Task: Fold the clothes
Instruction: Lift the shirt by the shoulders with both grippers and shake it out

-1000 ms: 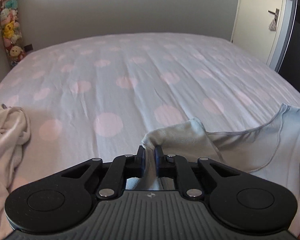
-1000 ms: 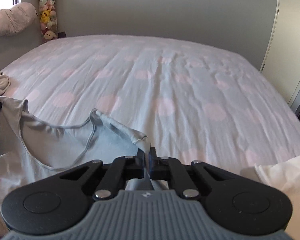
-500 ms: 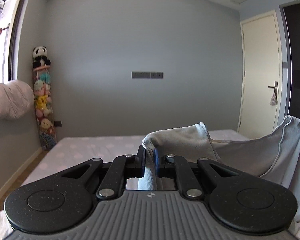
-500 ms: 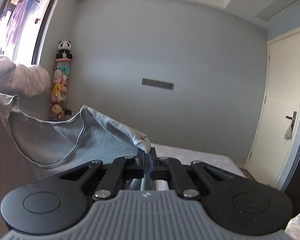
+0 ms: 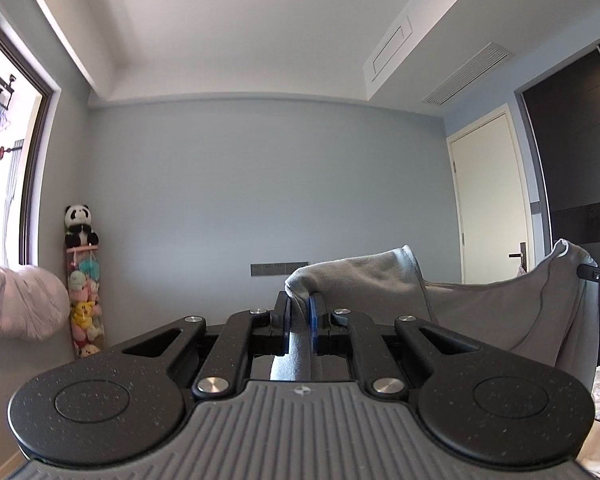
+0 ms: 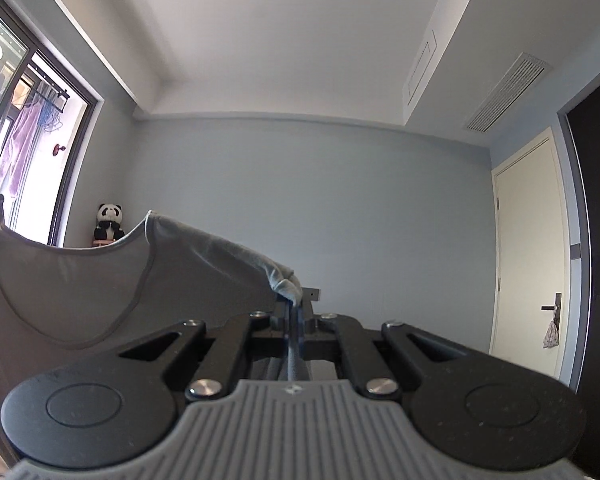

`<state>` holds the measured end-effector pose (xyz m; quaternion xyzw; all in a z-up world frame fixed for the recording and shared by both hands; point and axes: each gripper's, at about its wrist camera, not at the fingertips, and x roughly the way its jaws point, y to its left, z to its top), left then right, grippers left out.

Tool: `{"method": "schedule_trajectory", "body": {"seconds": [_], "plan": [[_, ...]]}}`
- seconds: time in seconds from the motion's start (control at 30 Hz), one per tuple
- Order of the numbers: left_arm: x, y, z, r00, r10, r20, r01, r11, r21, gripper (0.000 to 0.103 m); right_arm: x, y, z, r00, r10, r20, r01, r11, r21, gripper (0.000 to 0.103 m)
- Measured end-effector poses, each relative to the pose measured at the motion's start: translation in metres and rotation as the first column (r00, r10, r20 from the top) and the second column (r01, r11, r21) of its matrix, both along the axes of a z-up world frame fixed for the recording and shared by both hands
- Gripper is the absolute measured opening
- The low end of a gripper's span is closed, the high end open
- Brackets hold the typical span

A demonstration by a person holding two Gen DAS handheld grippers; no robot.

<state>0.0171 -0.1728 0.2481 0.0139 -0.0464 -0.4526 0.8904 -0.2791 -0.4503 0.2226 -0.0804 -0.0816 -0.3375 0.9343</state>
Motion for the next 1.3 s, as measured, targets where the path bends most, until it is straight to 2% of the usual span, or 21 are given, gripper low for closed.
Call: {"method": "schedule_trajectory", "body": {"seconds": [0.3, 0.43, 0.53, 0.7, 0.93, 1.1, 1.3], "plan": [[-0.029, 0.037, -0.025, 1.0, -0.028, 0.006, 0.028, 0.998, 0.052, 0.007, -0.055, 0.042, -0.015, 0.999, 0.022, 0.041, -0.022, 1.0, 0.006, 0.005], [-0.026, 0.036, -0.029, 1.0, -0.03, -0.003, 0.03, 0.997, 0.069, 0.007, -0.045, 0.046, -0.019, 1.0, 0.009, 0.026, -0.009, 1.0, -0.003, 0.005], [-0.014, 0.026, -0.037, 0.999, -0.019, -0.03, 0.022, 0.995, 0.099, 0.007, -0.029, 0.037, -0.026, 1.0, 0.014, -0.004, -0.014, 1.0, 0.026, 0.005], [0.02, 0.003, -0.062, 0.995, 0.005, -0.099, 0.011, 0.987, 0.163, 0.007, 0.009, 0.012, -0.047, 0.998, 0.016, -0.059, -0.011, 0.997, 0.081, 0.005], [0.091, -0.047, -0.11, 0.977, 0.055, -0.207, 0.003, 0.962, 0.273, 0.007, 0.08, -0.038, -0.086, 0.985, 0.023, -0.17, 0.006, 0.986, 0.164, 0.005], [0.155, -0.092, -0.156, 0.954, 0.11, -0.278, -0.004, 0.935, 0.356, 0.007, 0.149, -0.085, -0.123, 0.964, 0.036, -0.265, 0.025, 0.974, 0.225, 0.005], [0.229, -0.153, -0.217, 0.92, 0.189, -0.344, -0.011, 0.889, 0.458, 0.007, 0.241, -0.156, -0.179, 0.922, 0.039, -0.384, 0.084, 0.951, 0.298, 0.004]]}}
